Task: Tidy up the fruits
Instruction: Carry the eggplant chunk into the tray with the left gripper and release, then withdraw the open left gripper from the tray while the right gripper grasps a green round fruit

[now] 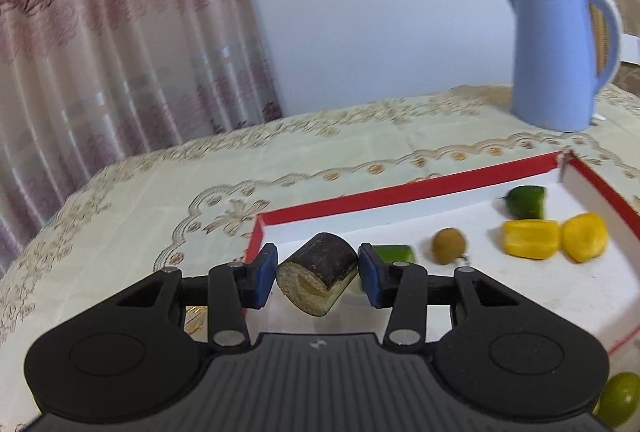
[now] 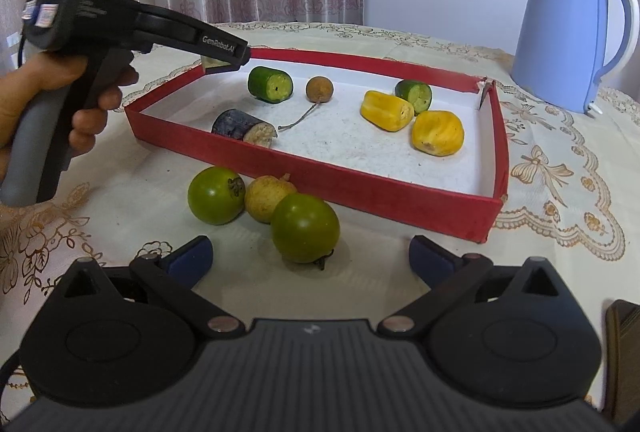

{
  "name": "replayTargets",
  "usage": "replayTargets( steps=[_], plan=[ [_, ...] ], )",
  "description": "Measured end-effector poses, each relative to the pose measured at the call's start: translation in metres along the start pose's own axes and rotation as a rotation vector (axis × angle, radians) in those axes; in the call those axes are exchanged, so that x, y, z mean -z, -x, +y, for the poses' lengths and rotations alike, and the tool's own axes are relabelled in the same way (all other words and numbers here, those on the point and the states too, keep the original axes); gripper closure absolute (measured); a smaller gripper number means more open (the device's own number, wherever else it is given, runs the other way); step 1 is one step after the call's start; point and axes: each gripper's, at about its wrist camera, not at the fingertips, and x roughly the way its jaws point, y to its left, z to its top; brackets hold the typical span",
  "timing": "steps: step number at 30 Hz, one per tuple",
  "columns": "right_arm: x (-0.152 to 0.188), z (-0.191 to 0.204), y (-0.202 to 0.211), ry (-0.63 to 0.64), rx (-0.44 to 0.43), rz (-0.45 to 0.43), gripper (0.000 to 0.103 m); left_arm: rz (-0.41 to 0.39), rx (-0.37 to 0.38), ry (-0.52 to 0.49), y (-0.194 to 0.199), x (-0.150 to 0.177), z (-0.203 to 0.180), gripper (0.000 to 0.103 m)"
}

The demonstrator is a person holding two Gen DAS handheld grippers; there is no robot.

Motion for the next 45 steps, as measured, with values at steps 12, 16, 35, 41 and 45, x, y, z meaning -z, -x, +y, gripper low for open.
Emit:
replayTargets(
  steps=[12,16,35,41,45],
  plan=[
    [0.0,0.0,0.0,0.005,0.007,0.0,0.0,0.012,-0.038,0.02,0.001,0.005,0.009,0.044],
    [0.001,-0.001,0.001,-0.007,0.021,-0.011,0.008,-0.006,-0.049,0.028,0.013,0.009,0.01,0.026],
    [-0.004,0.003,0.004,0.012,0.048,-0.029,0.058,-0.002,-0.045,0.194,0.073,0.064,0.033,0.011],
    [-0.004,0.014,0.006,0.052,0.053,-0.026,0.071,0.002,-0.076,0.186,0.072,0.07,0.032,0.004],
    [-0.003,0.015,0.008,0.053,0.064,-0.029,0.071,0.0,-0.08,0.185,0.072,0.071,0.033,0.004]
  ],
)
